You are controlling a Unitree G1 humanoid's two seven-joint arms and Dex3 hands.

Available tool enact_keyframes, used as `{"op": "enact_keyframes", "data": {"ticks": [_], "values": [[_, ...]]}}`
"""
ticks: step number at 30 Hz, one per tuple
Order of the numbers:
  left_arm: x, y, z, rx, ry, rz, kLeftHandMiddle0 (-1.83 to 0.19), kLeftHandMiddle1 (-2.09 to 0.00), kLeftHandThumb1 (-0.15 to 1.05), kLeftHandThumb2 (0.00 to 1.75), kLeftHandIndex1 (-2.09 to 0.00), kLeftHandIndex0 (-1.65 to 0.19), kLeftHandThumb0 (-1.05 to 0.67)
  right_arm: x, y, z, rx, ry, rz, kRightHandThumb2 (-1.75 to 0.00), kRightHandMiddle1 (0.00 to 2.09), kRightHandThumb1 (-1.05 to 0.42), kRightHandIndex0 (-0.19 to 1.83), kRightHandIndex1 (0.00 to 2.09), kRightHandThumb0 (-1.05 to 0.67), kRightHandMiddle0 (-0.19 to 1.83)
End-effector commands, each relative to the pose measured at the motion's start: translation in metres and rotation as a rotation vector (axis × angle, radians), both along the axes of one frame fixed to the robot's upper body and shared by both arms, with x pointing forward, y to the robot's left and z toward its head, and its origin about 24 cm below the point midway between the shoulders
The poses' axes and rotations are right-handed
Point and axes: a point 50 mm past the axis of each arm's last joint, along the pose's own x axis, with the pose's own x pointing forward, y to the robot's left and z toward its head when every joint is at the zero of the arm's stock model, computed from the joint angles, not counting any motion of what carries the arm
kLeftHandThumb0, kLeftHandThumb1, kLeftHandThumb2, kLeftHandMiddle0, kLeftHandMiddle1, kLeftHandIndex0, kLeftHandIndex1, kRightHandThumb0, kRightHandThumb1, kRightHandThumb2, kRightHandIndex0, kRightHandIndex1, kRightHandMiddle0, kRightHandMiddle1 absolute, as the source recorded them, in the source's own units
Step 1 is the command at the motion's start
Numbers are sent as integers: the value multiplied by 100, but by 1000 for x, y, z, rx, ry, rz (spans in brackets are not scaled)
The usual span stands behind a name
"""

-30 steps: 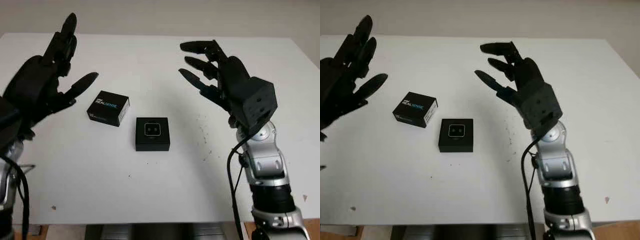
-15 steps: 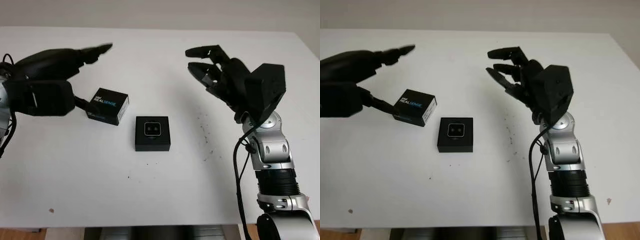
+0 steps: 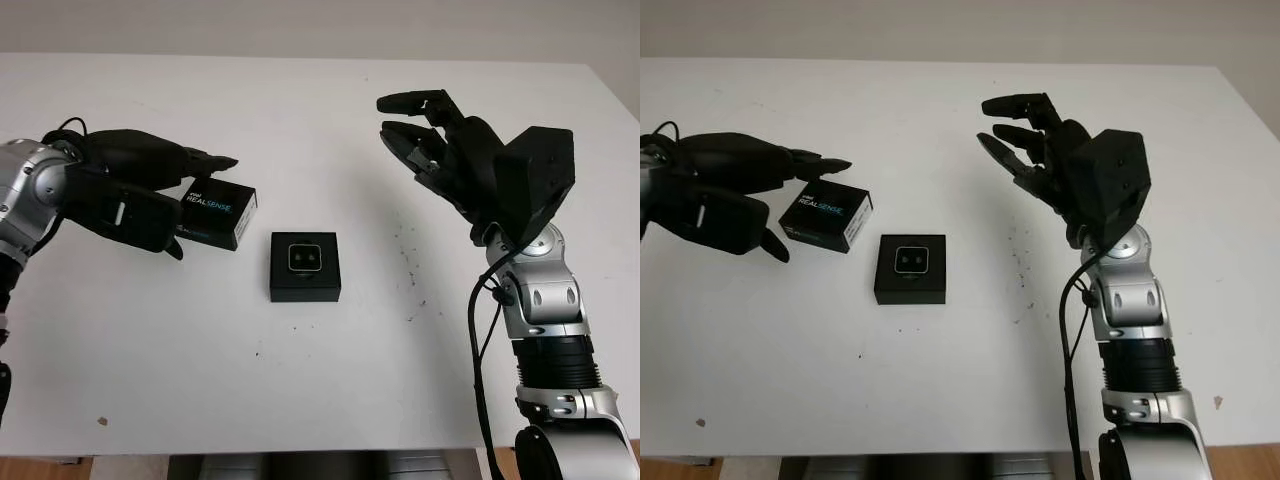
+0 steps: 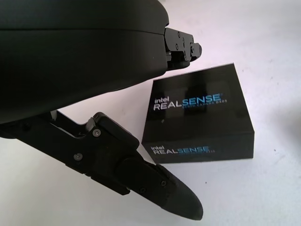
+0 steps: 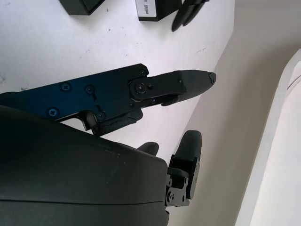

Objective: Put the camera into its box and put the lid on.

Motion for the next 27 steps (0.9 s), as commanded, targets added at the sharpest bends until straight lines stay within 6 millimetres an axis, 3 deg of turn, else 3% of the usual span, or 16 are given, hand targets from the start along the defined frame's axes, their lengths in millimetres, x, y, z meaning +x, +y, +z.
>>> {"op": "enact_keyframes", "data": {"ticks": [1,17,21,23,27], "values": [[4,-2,6,7,-19,-9,3,-4,78,5,-5,5,-75,0,-3,7,-6,-30,-1,-21,122,-105,1,65,-56,-14],[17,2,-12,-83,-110,-7,-1,-5,79,6,-6,1,-70,-4,-4,5,-120,-41,-21,-16,113,-105,11,65,-62,-2],[18,6,-14,-103,-114,17,-4,-6,78,5,-7,-1,-64,-6,-5,6,-158,-54,-21,-17,109,-105,3,107,-64,0],[19,8,-15,-99,-109,39,-5,-6,78,5,-7,-2,-62,-7,-4,6,-166,-62,-14,-17,109,-105,3,113,-64,-1],[19,10,-16,-93,-100,54,-6,-6,77,5,-7,-4,-54,-7,-3,7,-180,-68,-11,-18,108,-105,-3,106,-65,-2]]}}
